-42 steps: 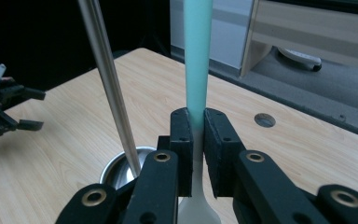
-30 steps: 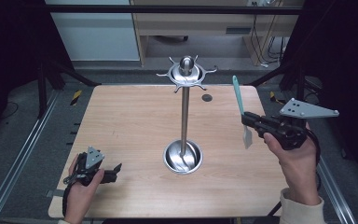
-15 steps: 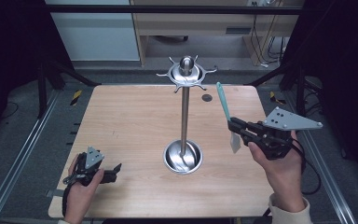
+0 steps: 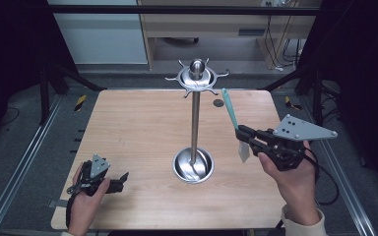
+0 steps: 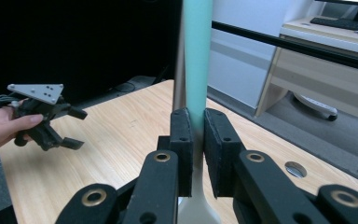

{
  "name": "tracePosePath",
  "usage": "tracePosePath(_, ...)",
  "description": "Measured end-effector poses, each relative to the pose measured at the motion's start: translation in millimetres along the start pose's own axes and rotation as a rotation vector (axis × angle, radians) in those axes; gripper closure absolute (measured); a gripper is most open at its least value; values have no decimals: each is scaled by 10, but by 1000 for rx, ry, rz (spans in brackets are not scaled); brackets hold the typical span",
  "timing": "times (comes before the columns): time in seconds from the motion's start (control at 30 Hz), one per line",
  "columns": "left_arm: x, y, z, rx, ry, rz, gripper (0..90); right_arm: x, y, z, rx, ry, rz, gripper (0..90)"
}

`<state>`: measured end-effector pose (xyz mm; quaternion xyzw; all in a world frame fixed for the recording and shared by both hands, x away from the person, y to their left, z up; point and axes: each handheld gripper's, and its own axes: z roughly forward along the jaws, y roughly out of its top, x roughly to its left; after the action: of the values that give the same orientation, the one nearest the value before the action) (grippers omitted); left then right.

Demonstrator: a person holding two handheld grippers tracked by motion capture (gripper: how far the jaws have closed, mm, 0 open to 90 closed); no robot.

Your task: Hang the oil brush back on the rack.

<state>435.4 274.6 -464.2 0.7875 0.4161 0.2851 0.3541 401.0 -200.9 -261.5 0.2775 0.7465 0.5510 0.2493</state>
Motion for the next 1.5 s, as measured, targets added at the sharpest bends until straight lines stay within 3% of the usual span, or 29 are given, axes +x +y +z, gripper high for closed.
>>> tracePosePath(0.6,-6,0,3,-1,-3,1,42,61,17,43,9,9,-19,824)
tracePosePath(1.0,-9,2,5,2,-6,4,42,86,2,113,14,-2,-5,824)
tracePosePath(1.5,-10,2,7,3,-8,6,44,197,-59,305,-30,-39,15,824)
